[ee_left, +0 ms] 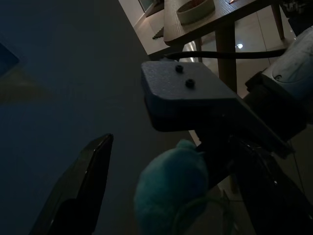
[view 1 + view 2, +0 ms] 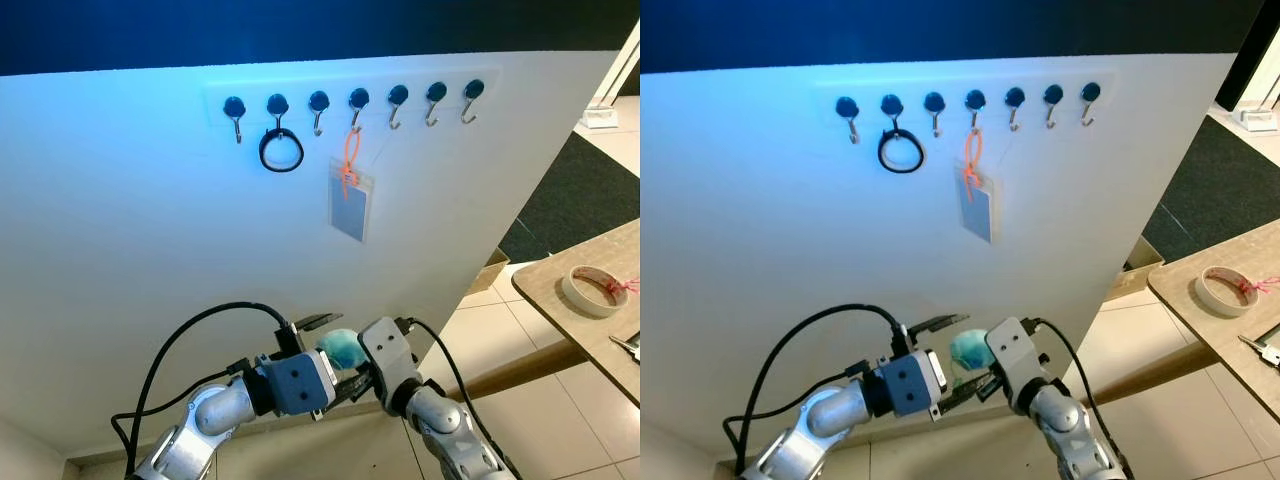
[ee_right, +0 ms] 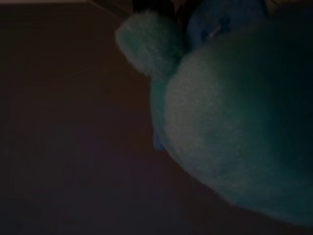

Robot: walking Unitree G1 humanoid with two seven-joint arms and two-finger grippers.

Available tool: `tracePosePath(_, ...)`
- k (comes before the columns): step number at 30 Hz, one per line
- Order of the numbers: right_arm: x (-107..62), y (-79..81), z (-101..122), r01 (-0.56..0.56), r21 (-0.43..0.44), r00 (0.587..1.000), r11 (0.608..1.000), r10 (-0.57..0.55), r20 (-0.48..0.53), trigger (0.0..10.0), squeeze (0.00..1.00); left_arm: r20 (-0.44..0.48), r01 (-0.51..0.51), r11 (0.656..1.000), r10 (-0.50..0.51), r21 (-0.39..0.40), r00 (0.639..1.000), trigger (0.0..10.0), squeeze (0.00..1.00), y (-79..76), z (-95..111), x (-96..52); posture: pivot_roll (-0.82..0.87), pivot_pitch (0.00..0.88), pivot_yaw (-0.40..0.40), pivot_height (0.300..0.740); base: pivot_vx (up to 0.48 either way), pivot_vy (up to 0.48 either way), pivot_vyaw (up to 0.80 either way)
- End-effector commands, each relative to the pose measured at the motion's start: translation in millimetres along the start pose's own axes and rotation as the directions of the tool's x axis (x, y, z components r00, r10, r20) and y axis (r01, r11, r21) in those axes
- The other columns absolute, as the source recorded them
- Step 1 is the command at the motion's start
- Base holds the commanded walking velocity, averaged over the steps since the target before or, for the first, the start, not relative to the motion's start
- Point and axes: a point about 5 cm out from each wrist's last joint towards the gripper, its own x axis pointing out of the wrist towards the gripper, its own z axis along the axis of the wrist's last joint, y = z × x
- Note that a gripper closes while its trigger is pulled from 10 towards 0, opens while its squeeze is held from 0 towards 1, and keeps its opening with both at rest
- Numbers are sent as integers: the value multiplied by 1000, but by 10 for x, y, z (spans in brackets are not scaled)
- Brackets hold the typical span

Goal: Hang keys on a hook

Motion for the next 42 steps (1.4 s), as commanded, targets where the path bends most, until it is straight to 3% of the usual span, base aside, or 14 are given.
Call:
tracePosePath(1,-15,46,-9,-22,5,1000,1000,22,3,10000,0,-21,28,999,-28,18,999,10000,0,-27,-41,-24,43,92,-11,740,0,0,0)
tracePosePath(6,-47,191,101,-114,38,990,993,111,91,10000,0,-48,28,999,-26,37,998,10000,0,7,-80,-30,44,90,-10,740,0,0,0)
tracePosePath(16,-83,229,92,-144,42,985,989,139,98,10000,0,-48,21,999,-19,40,999,10000,0,30,-86,-27,43,91,-10,740,0,0,0)
tracePosePath(17,-92,234,92,-149,42,985,988,144,99,10000,0,-48,21,999,-20,38,999,9176,0,31,-87,-27,43,91,-10,740,0,0,0)
tracePosePath(18,-92,234,92,-149,42,985,988,144,99,10000,0,-48,21,999,-20,38,999,9176,0,31,-87,-27,43,91,-10,740,0,0,0)
tracePosePath(19,-98,238,92,-152,43,984,987,148,99,10000,0,-48,23,999,-21,34,999,3922,0,29,-88,-27,43,91,-10,740,0,0,0)
tracePosePath(20,-104,242,91,-156,42,983,987,151,100,10000,0,-45,20,999,-19,28,999,1294,0,29,-87,-28,42,91,-9,740,0,0,0)
tracePosePath(21,-110,246,90,-160,42,983,986,155,99,10000,0,-42,18,1000,-17,24,999,0,0,31,-86,-27,42,92,-9,740,0,0,0)
tracePosePath(35,-123,276,74,-180,35,980,983,176,90,10000,0,-35,15,1000,-15,11,999,0,0,26,-78,-30,44,95,-13,740,0,0,0)
tracePosePath(36,-123,274,74,-180,32,980,983,177,89,10000,0,-36,18,1000,-18,12,999,1333,0,21,-80,-31,43,96,-14,740,0,0,0)
tracePosePath(37,-122,272,74,-181,30,980,983,178,88,10000,0,-39,21,1000,-21,15,999,8941,0,17,-84,-32,43,97,-14,740,0,0,0)
tracePosePath(38,-122,271,75,-181,29,980,983,178,88,10000,0,-41,24,1000,-23,17,999,9961,0,15,-86,-32,43,97,-14,740,0,0,0)
tracePosePath(42,-122,267,77,-182,25,980,983,179,87,10000,0,-43,25,1000,-24,19,999,10000,0,15,-90,-30,44,99,-16,740,0,0,0)
